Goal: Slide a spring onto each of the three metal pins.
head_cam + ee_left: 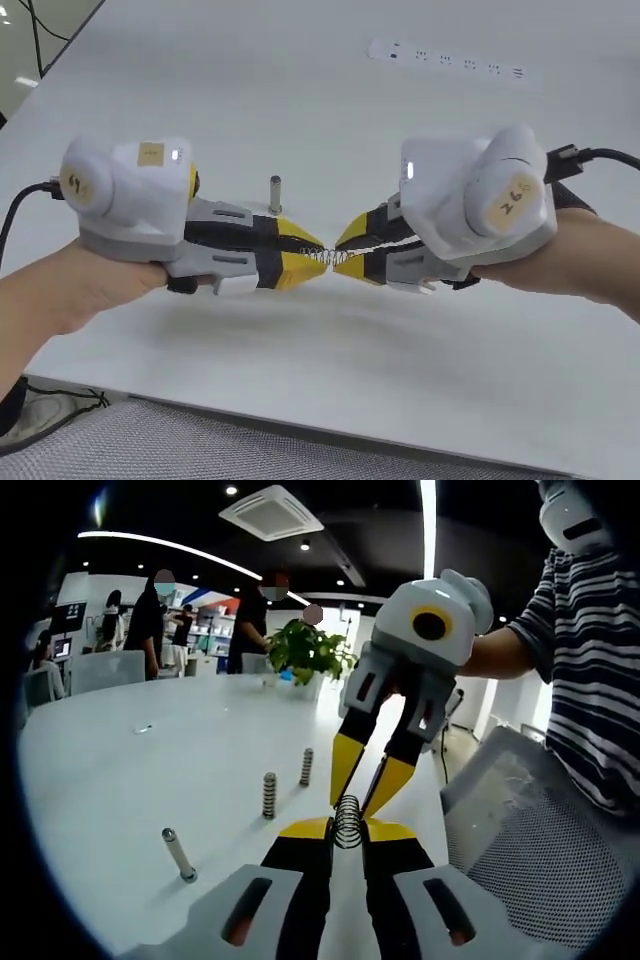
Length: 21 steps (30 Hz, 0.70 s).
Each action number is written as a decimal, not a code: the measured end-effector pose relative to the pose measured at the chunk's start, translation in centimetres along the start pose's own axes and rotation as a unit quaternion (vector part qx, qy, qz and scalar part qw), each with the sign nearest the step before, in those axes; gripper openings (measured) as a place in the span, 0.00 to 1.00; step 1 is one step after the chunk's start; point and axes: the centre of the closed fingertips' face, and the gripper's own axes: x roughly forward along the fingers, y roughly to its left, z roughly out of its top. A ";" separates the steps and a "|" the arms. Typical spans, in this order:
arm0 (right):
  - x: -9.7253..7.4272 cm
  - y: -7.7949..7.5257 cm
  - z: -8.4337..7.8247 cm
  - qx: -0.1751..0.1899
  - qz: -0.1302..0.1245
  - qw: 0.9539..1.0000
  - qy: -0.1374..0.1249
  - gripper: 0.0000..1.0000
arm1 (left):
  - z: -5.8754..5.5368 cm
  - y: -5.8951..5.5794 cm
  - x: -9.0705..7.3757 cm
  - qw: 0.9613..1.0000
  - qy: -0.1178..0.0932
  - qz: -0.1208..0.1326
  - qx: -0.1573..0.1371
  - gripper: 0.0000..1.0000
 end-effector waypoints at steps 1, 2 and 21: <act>0.0 0.0 0.0 0.000 0.000 1.000 -0.001 0.12 | 0.0 0.0 0.0 1.000 0.000 -0.001 0.002 0.08; 0.0 0.1 0.0 0.000 0.000 1.000 -0.002 0.12 | 0.0 0.0 0.0 1.000 0.000 -0.001 0.002 0.08; -1.0 0.4 -1.2 0.013 -0.008 1.000 -0.011 0.17 | 0.0 -0.8 -0.1 1.000 0.007 -0.018 -0.004 0.08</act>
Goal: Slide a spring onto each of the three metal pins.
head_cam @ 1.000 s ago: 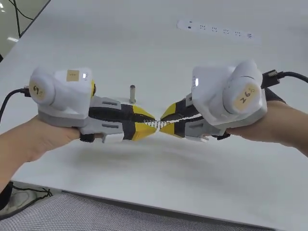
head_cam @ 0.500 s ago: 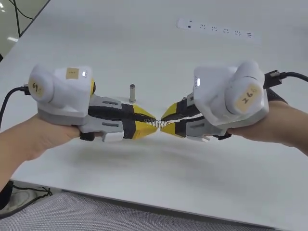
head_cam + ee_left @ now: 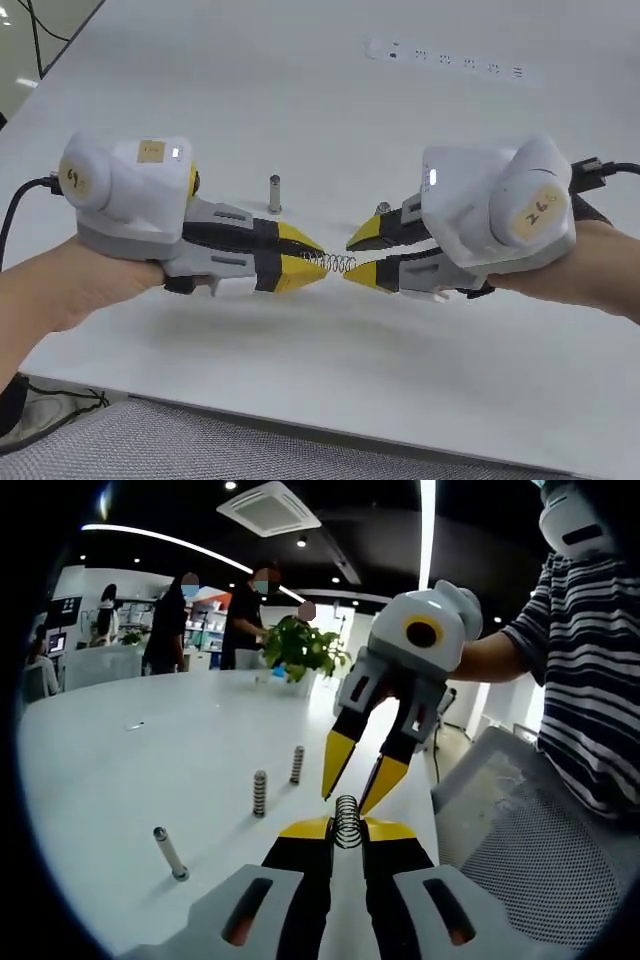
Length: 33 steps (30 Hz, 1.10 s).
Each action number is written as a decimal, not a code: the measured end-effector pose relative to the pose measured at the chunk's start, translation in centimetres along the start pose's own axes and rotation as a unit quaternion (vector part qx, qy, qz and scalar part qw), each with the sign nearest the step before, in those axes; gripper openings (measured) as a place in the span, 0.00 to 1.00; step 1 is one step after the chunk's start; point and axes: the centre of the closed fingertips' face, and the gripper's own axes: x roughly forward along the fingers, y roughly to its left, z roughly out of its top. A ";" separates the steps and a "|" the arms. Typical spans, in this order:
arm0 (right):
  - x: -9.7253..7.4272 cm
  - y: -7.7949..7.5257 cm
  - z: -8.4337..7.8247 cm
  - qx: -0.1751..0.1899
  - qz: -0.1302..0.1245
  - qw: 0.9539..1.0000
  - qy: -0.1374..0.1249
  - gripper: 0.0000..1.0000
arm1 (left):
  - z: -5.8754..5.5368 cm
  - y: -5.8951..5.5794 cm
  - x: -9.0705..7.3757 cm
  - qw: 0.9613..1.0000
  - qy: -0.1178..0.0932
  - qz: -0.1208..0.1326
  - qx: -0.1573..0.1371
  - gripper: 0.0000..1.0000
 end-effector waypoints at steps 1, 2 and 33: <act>0.0 0.1 0.0 -0.001 0.003 1.000 -0.003 0.16 | 0.0 0.0 0.0 1.000 0.000 -0.001 0.000 0.08; 0.0 0.2 -0.1 -0.001 0.003 1.000 -0.004 0.16 | 0.0 -0.1 0.1 1.000 0.000 -0.001 -0.001 0.08; -0.9 0.2 2.8 -0.031 0.020 0.997 -0.069 0.12 | -1.1 -0.2 -0.1 1.000 0.030 0.002 0.008 0.08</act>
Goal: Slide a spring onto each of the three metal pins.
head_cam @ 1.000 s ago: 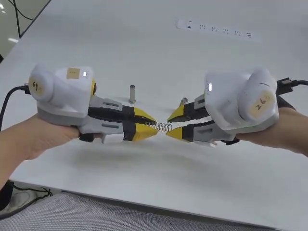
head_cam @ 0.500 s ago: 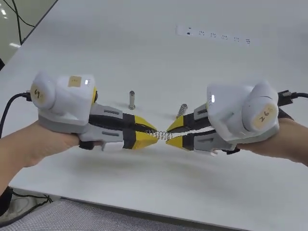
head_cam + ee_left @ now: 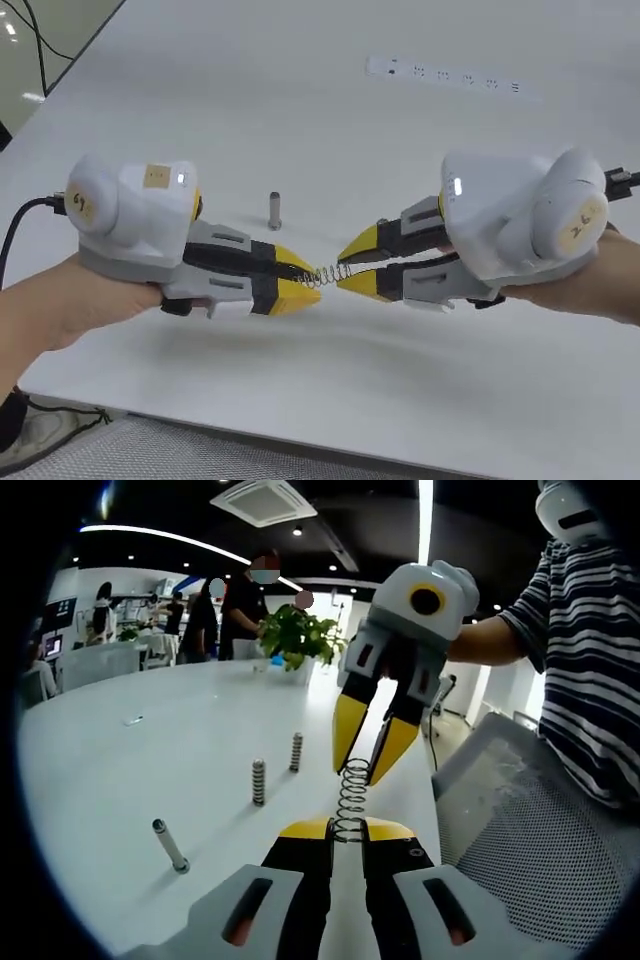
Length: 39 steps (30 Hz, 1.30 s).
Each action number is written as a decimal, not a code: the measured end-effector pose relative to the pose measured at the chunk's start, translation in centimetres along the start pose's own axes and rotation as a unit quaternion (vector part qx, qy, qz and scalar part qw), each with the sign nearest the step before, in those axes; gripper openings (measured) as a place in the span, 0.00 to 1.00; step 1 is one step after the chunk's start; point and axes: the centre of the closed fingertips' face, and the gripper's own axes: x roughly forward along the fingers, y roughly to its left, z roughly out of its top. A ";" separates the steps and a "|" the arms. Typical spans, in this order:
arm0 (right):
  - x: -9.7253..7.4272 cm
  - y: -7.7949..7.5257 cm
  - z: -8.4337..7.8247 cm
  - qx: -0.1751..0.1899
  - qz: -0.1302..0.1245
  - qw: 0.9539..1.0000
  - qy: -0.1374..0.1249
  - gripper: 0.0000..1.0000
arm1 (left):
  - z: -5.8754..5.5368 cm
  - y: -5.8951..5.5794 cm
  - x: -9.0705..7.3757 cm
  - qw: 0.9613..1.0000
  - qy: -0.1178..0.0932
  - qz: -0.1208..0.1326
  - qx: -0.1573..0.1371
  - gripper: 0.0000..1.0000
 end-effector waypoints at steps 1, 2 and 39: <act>-0.1 0.1 0.1 0.002 0.000 1.000 -0.001 0.12 | -0.1 0.0 0.0 1.000 0.001 0.000 0.001 0.08; -0.1 0.1 0.2 0.000 0.001 1.000 -0.003 0.12 | -0.1 0.0 0.0 1.000 0.001 0.000 0.000 0.08; 0.6 -0.1 3.9 -0.029 -0.040 0.994 -0.096 0.11 | 0.3 -0.6 1.0 1.000 -0.002 -0.008 0.005 0.08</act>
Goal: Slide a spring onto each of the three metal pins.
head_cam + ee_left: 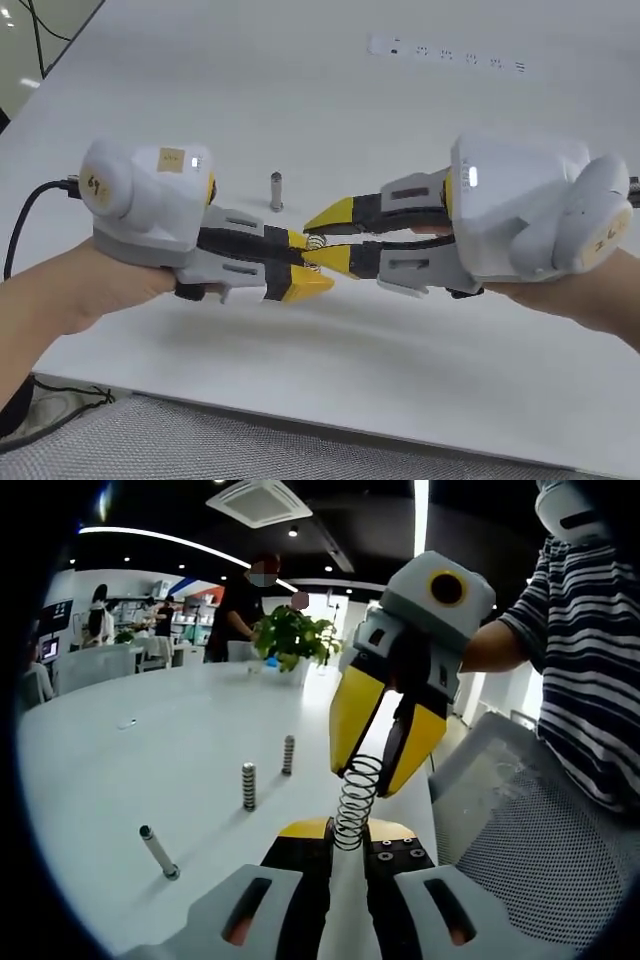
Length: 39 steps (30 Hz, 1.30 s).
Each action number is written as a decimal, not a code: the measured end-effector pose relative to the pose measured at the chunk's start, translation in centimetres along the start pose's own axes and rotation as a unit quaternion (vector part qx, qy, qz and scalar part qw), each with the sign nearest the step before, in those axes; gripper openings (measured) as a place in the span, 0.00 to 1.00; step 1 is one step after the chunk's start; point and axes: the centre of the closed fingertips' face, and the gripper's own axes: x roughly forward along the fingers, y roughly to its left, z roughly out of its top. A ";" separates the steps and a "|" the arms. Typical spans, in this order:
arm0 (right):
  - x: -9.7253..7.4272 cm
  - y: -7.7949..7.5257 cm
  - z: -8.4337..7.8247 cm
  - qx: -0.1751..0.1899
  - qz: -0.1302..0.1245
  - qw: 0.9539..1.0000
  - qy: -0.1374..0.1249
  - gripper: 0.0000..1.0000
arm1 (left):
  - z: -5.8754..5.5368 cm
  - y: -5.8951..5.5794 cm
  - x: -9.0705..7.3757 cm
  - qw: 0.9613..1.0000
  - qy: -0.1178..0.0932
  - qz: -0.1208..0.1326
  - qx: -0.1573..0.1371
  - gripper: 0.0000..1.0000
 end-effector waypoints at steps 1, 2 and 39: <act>0.0 -0.1 0.0 0.000 -0.002 1.000 0.000 0.11 | 0.0 0.0 0.0 1.000 0.000 0.001 0.000 0.08; 0.0 -0.1 0.0 0.000 -0.003 1.000 0.000 0.11 | 0.1 0.0 0.0 1.000 -0.001 0.002 0.001 0.08; -0.5 -0.5 0.4 -0.047 -0.019 0.999 0.017 0.11 | 0.3 1.6 -1.4 0.998 -0.014 0.060 0.002 0.49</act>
